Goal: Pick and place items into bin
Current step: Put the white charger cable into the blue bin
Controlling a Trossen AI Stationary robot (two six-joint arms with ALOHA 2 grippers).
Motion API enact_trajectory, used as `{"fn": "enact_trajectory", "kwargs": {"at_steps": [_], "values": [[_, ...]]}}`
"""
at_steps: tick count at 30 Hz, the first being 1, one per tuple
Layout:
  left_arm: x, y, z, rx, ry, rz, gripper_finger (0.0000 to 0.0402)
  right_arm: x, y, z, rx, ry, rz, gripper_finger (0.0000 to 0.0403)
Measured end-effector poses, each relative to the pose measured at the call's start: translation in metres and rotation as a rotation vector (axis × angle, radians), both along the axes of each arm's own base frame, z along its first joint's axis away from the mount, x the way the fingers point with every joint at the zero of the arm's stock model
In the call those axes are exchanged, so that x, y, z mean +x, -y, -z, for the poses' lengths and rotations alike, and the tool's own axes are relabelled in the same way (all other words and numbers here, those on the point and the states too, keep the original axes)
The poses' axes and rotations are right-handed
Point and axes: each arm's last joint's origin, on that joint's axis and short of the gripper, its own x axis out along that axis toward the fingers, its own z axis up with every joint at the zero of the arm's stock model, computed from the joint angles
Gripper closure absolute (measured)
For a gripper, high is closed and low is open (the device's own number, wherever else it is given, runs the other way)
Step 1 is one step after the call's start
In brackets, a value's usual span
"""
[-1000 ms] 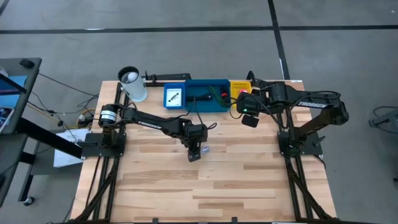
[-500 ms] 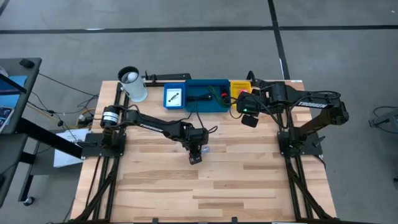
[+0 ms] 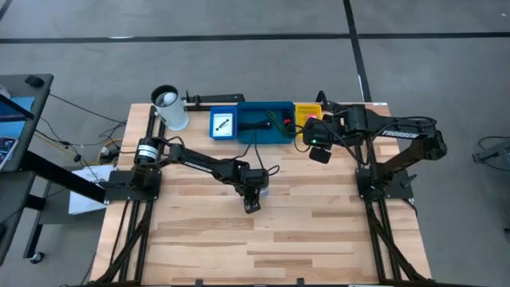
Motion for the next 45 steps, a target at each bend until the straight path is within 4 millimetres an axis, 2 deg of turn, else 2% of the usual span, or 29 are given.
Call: {"fn": "enact_trajectory", "kwargs": {"at_steps": [4,8,10,15,18,22,27,31,36,40,45], "values": [[0.006,-0.002,-0.008,0.078,-0.01,0.002,0.0301,0.0,0.0,0.0,0.0,0.0,0.0,0.0249],[0.015,-0.007,-0.026,0.187,0.005,0.001,0.0373,0.0,0.0,0.0,0.0,-0.001,0.0,0.0249],[0.017,-0.01,-0.037,0.23,-0.01,0.01,0.0386,0.0,0.0,0.0,-0.002,-0.001,0.0,0.0249],[0.024,-0.022,-0.068,0.387,-0.02,0.025,0.0366,0.0,0.0,0.0,-0.008,-0.005,0.0,0.0249],[0.027,-0.034,-0.086,0.494,-0.034,0.015,0.0369,-0.001,0.0,0.0,-0.008,-0.009,0.0,0.0249],[0.028,-0.057,-0.107,0.608,-0.045,-0.031,0.0386,-0.001,0.0,0.0,-0.008,-0.009,-0.001,0.0249],[0.026,-0.093,-0.127,0.726,-0.078,-0.091,0.0379,-0.001,0.0,0.0,-0.008,-0.01,0.0,0.0249],[0.019,-0.125,-0.13,0.745,-0.119,-0.103,0.0372,-0.001,0.0,0.0,-0.009,-0.009,0.001,0.0249],[0.01,-0.16,-0.129,0.665,-0.118,-0.135,0.0365,-0.001,0.0,0.0,-0.011,-0.009,0.002,0.0249],[0.007,-0.176,-0.129,0.608,-0.083,-0.139,0.0343,-0.001,0.0,0.0,-0.011,-0.009,0.002,0.0249],[0.003,-0.184,-0.128,0.581,-0.08,-0.165,0.0291,-0.001,0.0,0.0,-0.011,-0.008,0.002,0.0249]]}}
